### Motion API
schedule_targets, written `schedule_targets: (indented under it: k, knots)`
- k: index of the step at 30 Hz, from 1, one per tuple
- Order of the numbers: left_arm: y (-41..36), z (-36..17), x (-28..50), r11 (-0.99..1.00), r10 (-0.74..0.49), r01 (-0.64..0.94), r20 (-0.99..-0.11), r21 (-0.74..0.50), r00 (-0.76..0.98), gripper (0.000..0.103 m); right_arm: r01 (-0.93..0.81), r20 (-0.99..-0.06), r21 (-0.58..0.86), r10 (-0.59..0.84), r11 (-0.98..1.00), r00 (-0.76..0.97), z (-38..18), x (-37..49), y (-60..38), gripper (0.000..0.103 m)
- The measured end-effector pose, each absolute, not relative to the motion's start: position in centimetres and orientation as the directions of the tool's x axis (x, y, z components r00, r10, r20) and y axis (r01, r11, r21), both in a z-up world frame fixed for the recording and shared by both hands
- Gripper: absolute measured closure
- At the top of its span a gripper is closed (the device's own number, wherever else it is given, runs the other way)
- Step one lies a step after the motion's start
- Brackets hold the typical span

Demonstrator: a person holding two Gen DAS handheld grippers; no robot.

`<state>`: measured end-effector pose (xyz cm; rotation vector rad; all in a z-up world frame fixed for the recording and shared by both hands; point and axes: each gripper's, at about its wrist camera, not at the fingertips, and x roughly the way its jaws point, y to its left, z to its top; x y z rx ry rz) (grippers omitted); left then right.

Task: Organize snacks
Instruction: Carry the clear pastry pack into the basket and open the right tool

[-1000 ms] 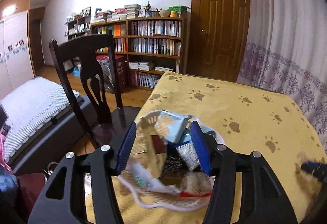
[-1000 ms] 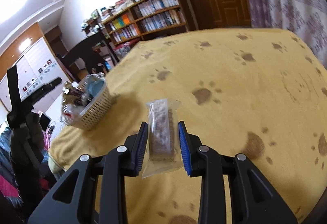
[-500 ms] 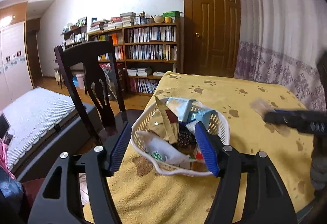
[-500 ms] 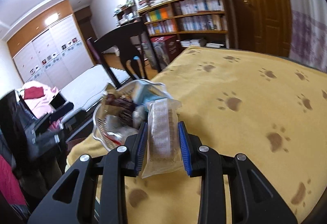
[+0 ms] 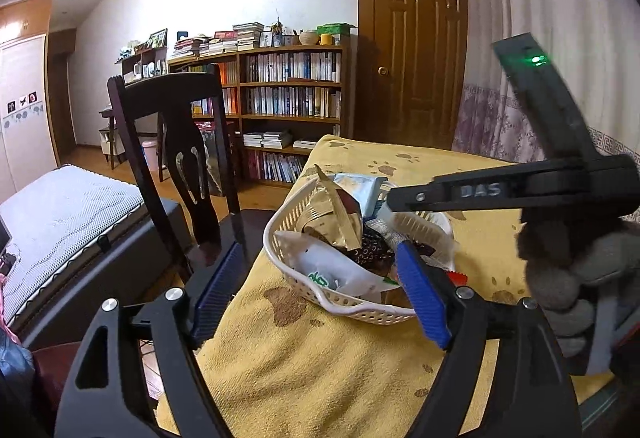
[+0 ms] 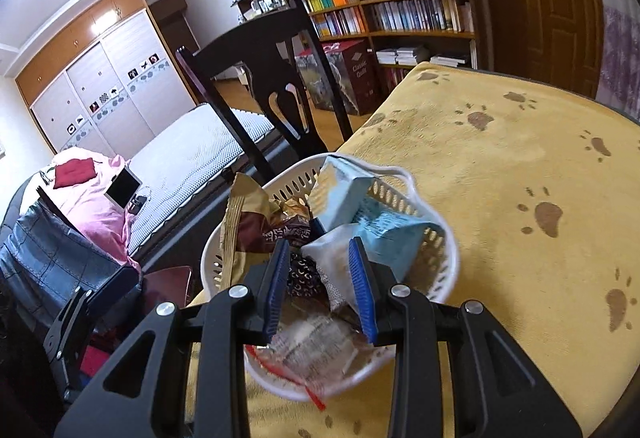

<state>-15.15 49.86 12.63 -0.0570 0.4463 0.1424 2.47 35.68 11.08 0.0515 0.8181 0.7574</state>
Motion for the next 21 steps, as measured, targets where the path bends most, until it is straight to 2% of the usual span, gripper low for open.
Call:
schedule_targets:
  k: [3,5,10,21]
  knots:
    - [50.2,12.6,-15.3,0.987,0.121,-0.153,-0.432,-0.039,0.894,0.023,-0.581,-0.644,0.329,0.627,0.744,0.438,10.7,2.8,35.5,0.071]
    - [50.4,12.4,-15.1,0.987,0.12,-0.156,-0.436,-0.049,0.892,0.016,-0.568,-0.645,0.342,0.627,0.749,0.438,10.6,3.1,35.3,0.071]
    - [50.4,12.0,-14.7,0.985,0.126,-0.167,-0.455,-0.051,0.882,0.008,-0.551,-0.651,0.367,0.63,0.75,0.424,9.9,3.7,34.8,0.071]
    - [50.7,11.8,-14.4,0.984,0.128,-0.171,-0.463,-0.052,0.877,0.008,-0.535,-0.663,0.406,0.642,0.741,0.386,8.8,3.8,34.9,0.07]
